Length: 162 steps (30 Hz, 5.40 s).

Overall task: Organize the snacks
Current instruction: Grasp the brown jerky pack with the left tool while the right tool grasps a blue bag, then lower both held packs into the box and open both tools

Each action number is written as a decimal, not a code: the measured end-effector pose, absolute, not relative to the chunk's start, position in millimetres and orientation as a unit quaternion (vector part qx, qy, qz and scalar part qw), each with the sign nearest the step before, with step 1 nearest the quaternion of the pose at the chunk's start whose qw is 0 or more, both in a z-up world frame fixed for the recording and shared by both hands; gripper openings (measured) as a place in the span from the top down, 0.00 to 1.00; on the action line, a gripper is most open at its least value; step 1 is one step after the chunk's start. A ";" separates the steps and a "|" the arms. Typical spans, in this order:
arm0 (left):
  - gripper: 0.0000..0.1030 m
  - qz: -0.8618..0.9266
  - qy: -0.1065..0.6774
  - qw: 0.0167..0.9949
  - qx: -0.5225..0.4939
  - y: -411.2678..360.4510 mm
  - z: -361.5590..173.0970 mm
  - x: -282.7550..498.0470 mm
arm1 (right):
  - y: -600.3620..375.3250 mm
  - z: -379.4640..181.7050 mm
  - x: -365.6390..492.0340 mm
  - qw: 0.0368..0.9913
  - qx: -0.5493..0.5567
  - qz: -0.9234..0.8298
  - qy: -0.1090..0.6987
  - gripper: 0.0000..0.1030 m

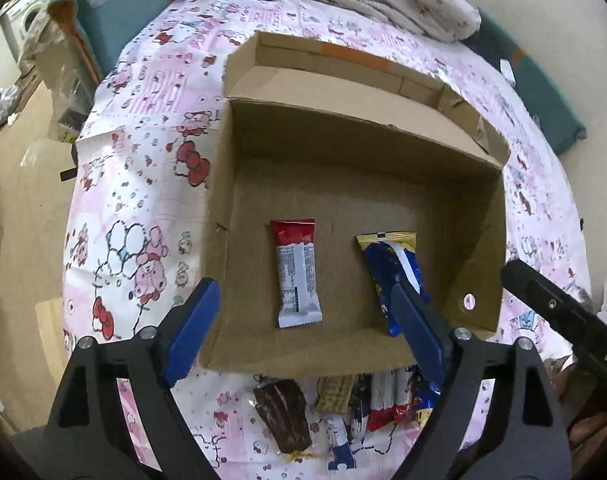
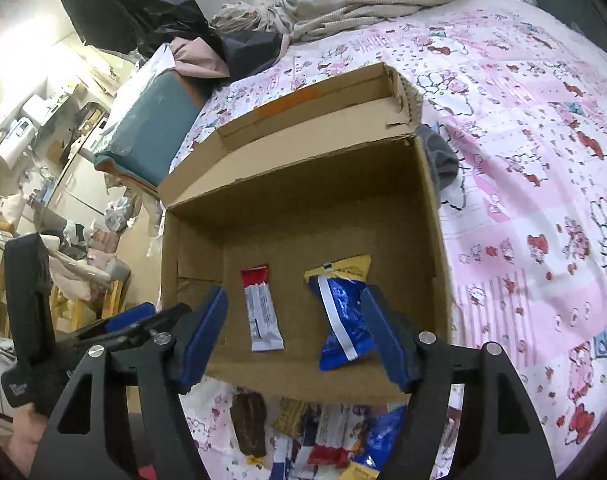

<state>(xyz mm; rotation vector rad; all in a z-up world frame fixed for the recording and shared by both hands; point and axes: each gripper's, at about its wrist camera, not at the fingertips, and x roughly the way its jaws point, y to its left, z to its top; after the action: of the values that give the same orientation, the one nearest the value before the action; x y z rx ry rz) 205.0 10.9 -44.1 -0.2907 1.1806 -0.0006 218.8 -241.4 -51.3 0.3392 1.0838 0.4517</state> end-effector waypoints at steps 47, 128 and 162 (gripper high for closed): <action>0.40 0.112 0.684 0.718 -0.070 -56.5 -186.7 125.3 | -320.3 -123.7 126.6 0.729 0.347 0.141 0.573 0.29; 0.91 -0.017 0.525 0.847 -0.081 15.3 -63.2 220.4 | -230.8 -102.4 222.3 0.802 0.167 0.209 0.534 0.72; 0.17 -0.012 0.502 0.861 -0.083 13.4 -49.4 202.1 | -205.3 -83.5 213.5 0.828 0.097 0.224 0.505 0.19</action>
<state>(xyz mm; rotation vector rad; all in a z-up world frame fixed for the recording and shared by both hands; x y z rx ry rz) 202.1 13.4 -49.4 -0.1740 1.0539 -0.0247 213.5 -205.3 -83.5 0.2052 1.0729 0.4760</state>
